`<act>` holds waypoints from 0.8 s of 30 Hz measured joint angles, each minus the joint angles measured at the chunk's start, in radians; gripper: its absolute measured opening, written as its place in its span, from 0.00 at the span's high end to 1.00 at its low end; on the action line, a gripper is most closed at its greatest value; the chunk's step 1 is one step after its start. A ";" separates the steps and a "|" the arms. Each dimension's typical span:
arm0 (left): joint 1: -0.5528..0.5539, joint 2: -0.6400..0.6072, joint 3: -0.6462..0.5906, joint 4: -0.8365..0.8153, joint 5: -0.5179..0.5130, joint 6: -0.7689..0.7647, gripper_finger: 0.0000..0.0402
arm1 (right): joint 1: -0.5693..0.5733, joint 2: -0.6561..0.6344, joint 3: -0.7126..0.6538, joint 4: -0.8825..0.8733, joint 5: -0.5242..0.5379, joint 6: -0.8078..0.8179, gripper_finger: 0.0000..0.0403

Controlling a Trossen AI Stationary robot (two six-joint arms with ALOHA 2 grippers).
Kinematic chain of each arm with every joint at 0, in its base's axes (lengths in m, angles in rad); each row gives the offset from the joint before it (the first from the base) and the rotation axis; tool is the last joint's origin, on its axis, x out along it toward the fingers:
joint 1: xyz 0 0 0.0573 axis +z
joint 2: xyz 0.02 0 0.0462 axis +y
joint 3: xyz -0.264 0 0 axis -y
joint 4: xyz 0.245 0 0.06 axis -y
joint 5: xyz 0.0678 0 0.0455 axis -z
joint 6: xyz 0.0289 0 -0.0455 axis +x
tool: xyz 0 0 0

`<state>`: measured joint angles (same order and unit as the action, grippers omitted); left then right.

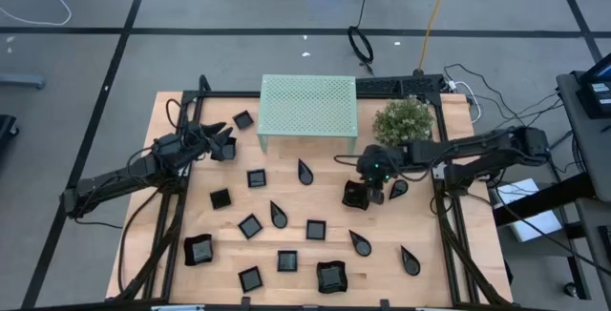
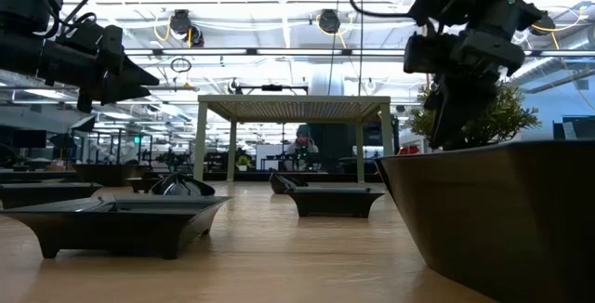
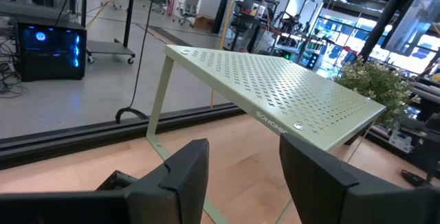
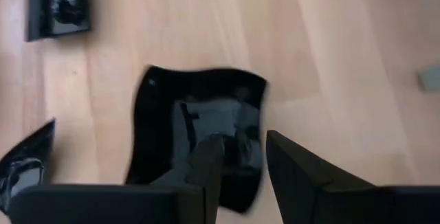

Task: Pick & Place Mini shaped plates
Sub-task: Put the black distorted square plate on the shelf

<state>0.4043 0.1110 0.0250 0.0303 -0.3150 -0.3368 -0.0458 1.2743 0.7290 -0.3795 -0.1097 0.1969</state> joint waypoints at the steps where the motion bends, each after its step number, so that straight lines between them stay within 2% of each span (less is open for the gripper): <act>1: 0.000 0.000 0.000 0.000 0.000 0.000 0.55 | 0.010 0.000 -0.010 0.026 0.000 -0.003 0.73; 6: 0.000 0.000 0.000 0.002 0.000 0.000 0.55 | 0.035 0.020 -0.061 0.117 0.016 -0.009 0.64; 10: 0.000 0.000 0.000 0.002 0.000 0.000 0.55 | 0.034 0.019 -0.091 0.167 0.103 -0.008 0.57; 13: 0.000 0.000 0.000 0.002 0.000 0.000 0.55 | 0.033 0.019 -0.109 0.187 0.108 -0.015 0.55; 18: 0.000 0.000 0.000 0.002 0.000 0.000 0.55 | 0.033 0.040 -0.152 0.221 0.104 0.002 0.54; 24: 0.000 0.000 0.000 0.002 0.000 0.000 0.55 | 0.033 0.045 -0.205 0.310 0.079 0.043 0.57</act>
<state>0.4043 0.1110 0.0250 0.0326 -0.3153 -0.3367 -0.0132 1.3190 0.5239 -0.0699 -0.0303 0.2396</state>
